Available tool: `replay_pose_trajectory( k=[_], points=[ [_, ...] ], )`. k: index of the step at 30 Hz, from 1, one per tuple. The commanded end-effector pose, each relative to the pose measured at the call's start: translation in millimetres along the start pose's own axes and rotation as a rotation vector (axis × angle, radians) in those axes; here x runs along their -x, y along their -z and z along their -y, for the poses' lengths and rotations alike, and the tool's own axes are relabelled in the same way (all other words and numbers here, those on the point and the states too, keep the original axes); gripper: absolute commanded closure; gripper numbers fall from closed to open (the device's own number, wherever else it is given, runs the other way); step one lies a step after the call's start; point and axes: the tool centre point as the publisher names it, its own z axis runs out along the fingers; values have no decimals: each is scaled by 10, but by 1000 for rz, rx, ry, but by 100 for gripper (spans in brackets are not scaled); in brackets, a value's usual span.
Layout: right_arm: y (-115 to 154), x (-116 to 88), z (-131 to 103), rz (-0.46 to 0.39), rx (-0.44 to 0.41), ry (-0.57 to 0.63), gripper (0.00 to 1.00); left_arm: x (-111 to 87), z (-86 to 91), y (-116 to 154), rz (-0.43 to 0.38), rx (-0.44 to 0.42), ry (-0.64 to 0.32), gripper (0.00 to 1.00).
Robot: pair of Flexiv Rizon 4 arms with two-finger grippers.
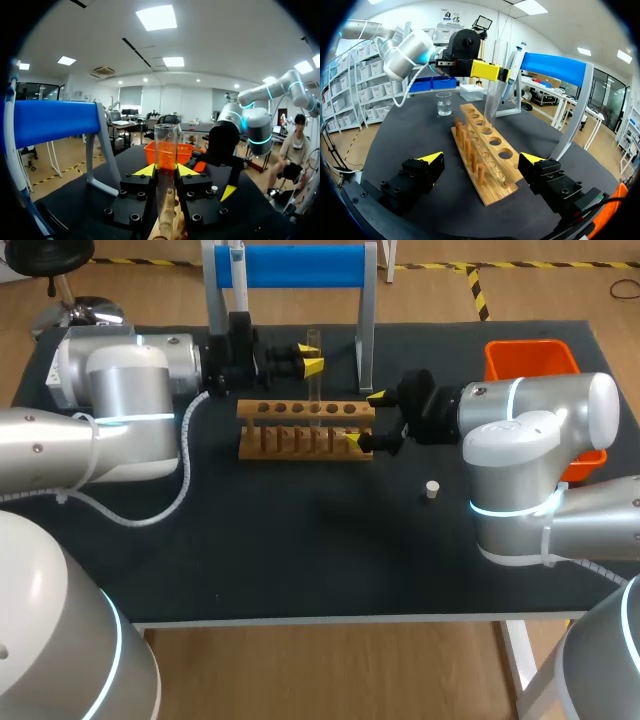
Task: Invert the test tube, pick up the pipette, mount the tip to pipette, aspirate from beaker and dispense into the tube, eject the tip, return the pipette, and cap with the stopper.
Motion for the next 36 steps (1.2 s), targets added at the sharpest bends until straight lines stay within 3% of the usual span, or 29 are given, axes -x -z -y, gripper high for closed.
replay_pose_trajectory(
  k=[1,36],
  points=[
    [10,3,4,-2,1,0,0,-8,-33,1,7,-3,1,100],
    [10,3,4,-2,1,0,0,36,-216,-5,17,0,14,100]
  ],
)
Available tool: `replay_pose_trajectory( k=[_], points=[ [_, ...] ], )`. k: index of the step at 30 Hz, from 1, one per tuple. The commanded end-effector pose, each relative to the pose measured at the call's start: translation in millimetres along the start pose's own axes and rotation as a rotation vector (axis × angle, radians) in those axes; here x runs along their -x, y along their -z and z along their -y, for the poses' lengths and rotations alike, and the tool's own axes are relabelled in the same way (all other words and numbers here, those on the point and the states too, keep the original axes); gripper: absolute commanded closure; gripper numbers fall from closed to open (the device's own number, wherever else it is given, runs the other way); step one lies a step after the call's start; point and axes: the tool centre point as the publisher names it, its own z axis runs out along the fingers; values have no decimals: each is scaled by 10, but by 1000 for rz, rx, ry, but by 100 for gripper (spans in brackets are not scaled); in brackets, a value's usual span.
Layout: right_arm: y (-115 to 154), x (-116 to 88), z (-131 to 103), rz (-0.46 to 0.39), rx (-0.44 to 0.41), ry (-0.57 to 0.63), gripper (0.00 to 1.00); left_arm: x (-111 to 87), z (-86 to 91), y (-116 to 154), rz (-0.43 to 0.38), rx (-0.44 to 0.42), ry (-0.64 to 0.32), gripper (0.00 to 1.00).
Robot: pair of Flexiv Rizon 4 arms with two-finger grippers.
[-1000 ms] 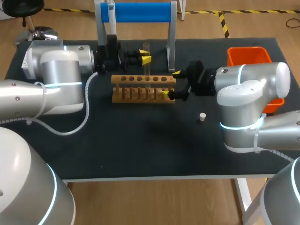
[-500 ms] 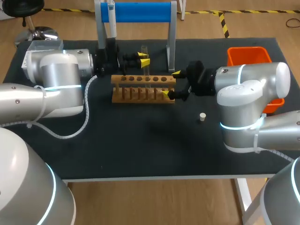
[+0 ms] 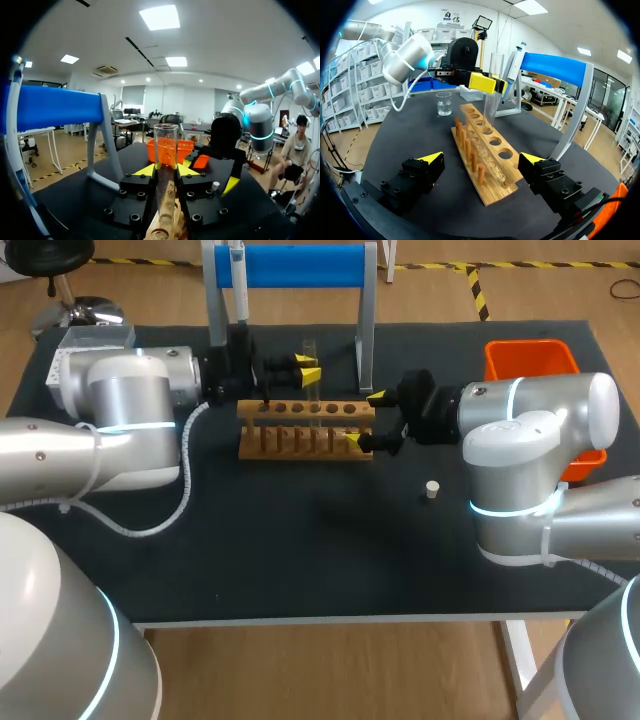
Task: Invert the test tube, pick up the pipette, mount the tip to pipette, aspirate from beaker and dispense into the tube, eject the tip, return the pipette, and cap with the stopper.
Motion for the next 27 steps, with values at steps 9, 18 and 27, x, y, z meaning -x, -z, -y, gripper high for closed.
replay_pose_trajectory(
  k=[9,18,27],
  points=[
    [10,3,4,-2,1,0,0,16,-38,-48,-5,10,-8,100],
    [10,3,4,-2,1,0,0,2,-75,-64,-6,18,-12,100],
    [10,3,4,-2,1,0,0,-5,-99,-70,-5,27,-10,100]
  ],
)
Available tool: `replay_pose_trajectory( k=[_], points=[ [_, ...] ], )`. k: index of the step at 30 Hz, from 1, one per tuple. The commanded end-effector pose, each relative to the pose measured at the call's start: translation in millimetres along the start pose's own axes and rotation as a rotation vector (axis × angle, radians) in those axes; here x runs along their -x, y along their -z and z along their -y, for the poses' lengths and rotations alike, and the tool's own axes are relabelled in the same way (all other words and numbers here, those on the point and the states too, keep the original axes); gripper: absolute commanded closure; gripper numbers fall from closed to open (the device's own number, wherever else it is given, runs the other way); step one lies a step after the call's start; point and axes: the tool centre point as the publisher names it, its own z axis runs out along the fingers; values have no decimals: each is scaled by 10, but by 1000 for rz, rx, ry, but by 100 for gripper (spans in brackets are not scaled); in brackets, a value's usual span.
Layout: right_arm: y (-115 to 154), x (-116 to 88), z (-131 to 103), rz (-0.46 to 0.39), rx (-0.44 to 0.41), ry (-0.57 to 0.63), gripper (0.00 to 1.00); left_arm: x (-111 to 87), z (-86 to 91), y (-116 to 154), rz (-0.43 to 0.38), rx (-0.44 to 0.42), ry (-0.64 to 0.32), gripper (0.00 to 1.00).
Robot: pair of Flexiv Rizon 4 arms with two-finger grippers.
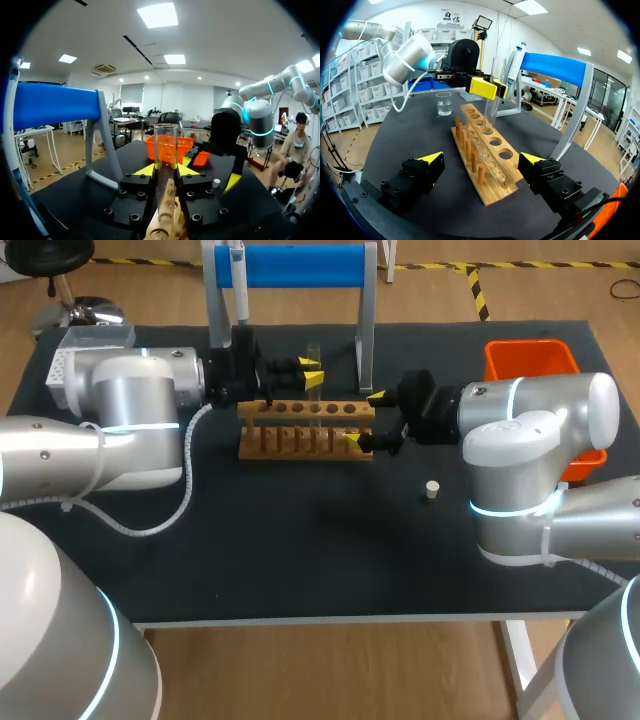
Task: Invert the test tube, pick up the pipette, mount the tip to pipette, aspirate from beaker and dispense into the tube, eject the tip, return the pipette, and cap with the stopper.
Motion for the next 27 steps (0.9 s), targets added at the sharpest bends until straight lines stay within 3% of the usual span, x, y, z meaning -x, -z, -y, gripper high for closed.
replay_pose_trajectory(
  k=[1,2,3,4,6,19,23,27],
  points=[
    [10,3,4,-2,1,0,0,2,-24,-20,2,6,1,100],
    [10,3,4,-2,1,0,0,2,-25,-21,2,7,0,78],
    [10,3,4,-2,1,0,0,0,-28,-23,-1,10,-3,34],
    [10,3,4,-2,1,0,0,-2,-28,-25,-3,12,-6,16],
    [10,3,4,-2,1,0,0,-8,-26,-31,-5,16,-11,0],
    [10,3,4,-2,1,0,0,-34,66,36,-9,41,-29,0],
    [10,3,4,-2,1,0,0,-69,150,183,-19,81,-38,0],
    [10,3,4,-2,1,0,0,-128,202,496,-15,136,-19,0]
  ],
)
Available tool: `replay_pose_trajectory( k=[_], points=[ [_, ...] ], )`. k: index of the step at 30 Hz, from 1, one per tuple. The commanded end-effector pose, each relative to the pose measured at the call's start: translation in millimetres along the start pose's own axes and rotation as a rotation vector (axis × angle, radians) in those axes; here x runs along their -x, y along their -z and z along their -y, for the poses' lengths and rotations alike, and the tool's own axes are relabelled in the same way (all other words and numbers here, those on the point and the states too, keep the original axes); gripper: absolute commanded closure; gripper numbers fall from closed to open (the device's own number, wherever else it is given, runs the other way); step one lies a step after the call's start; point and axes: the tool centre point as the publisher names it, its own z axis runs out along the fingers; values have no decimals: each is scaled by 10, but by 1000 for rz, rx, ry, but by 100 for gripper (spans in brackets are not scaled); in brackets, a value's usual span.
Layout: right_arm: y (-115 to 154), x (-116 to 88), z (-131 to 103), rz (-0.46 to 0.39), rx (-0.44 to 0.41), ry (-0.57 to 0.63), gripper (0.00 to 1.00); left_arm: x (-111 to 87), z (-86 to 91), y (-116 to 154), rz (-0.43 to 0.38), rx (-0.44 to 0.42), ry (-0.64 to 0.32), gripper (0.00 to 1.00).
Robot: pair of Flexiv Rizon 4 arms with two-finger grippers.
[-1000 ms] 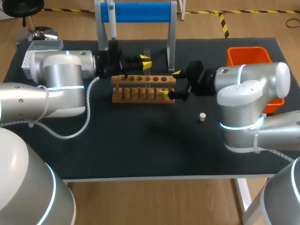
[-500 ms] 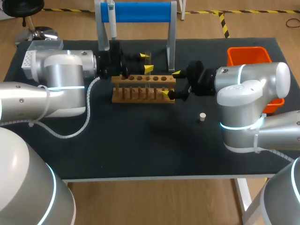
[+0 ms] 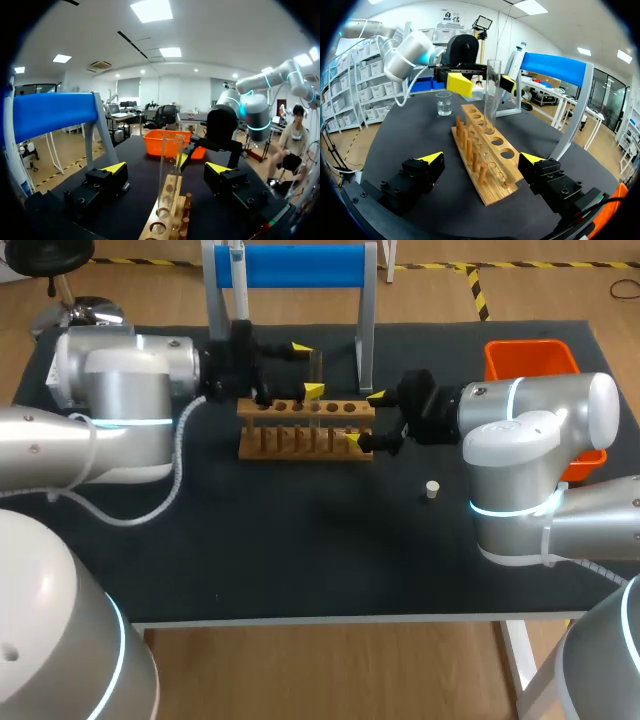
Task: Invert the test tube, pick up the pipette, mount the tip to pipette, aspirate from beaker and dispense into the tube, eject the tip, return the pipette, and cap with the stopper.
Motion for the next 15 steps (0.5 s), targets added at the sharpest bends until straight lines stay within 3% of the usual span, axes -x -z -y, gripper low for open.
replay_pose_trajectory(
  k=[1,9,15],
  points=[
    [10,4,4,-2,1,0,0,-120,102,471,5,83,21,0],
    [10,4,4,-2,1,0,0,-391,-17,1459,193,195,107,0],
    [10,4,4,-2,1,0,0,-391,-17,1459,193,195,107,0]
  ],
)
